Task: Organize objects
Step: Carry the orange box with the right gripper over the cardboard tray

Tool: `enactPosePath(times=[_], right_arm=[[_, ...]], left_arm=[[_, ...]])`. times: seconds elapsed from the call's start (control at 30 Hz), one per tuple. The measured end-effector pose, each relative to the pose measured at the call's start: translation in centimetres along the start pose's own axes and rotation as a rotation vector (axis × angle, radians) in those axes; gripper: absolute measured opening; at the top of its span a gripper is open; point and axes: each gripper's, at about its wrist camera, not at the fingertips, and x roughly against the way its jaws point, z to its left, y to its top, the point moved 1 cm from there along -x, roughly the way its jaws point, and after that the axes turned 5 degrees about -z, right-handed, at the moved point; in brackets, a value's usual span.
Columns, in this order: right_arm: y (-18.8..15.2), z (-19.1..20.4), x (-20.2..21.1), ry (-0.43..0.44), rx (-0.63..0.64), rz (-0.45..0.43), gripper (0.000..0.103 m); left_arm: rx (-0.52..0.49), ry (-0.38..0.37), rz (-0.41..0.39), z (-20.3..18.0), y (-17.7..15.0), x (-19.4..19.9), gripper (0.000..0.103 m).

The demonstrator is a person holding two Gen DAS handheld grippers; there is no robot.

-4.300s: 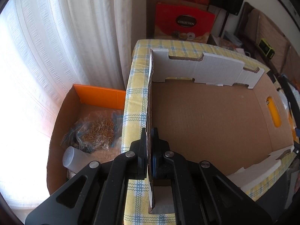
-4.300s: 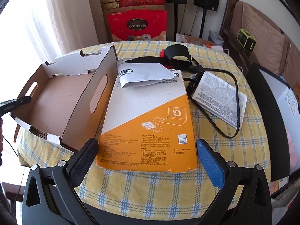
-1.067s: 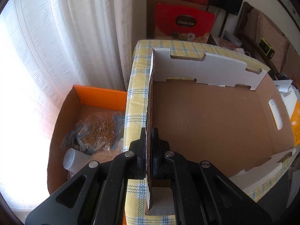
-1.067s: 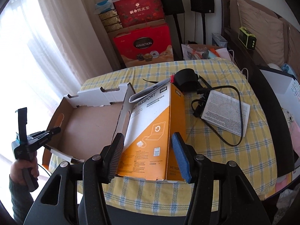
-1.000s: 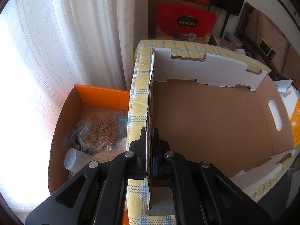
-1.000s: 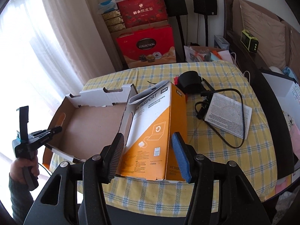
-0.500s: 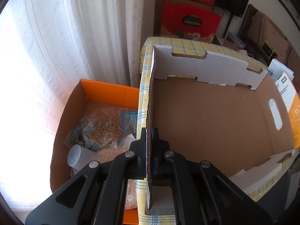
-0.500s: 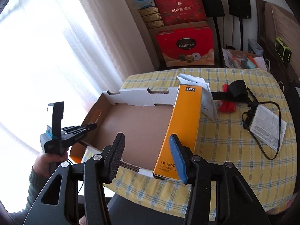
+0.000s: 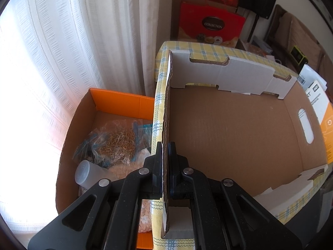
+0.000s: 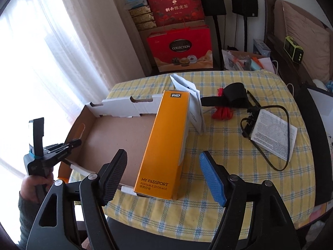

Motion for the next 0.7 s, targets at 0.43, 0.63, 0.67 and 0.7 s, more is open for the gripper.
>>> enactPosePath(times=[0.43, 0.63, 0.67, 0.7], right_arm=[[0.3, -2.5, 1.1, 0.005, -0.038, 0.008, 0.04], [0.8, -5.1, 4.4, 0.077, -0.12, -0.024, 0.04], [0.9, -5.5, 5.0, 0.089, -0.135, -0.031, 0.04], [1.0, -5.9, 5.5, 0.1, -0.149, -0.039, 0.04]], left_arm=[[-0.036, -0.002, -0.002, -0.2, -0.3, 0.1, 0.003], [-0.05, -0.003, -0.006, -0.5, -0.4, 0.2, 0.003], [-0.052, -0.008, -0.007, -0.6, -0.5, 0.3, 0.004], [-0.054, -0.012, -0.008, -0.7, -0.6, 0.3, 0.004]])
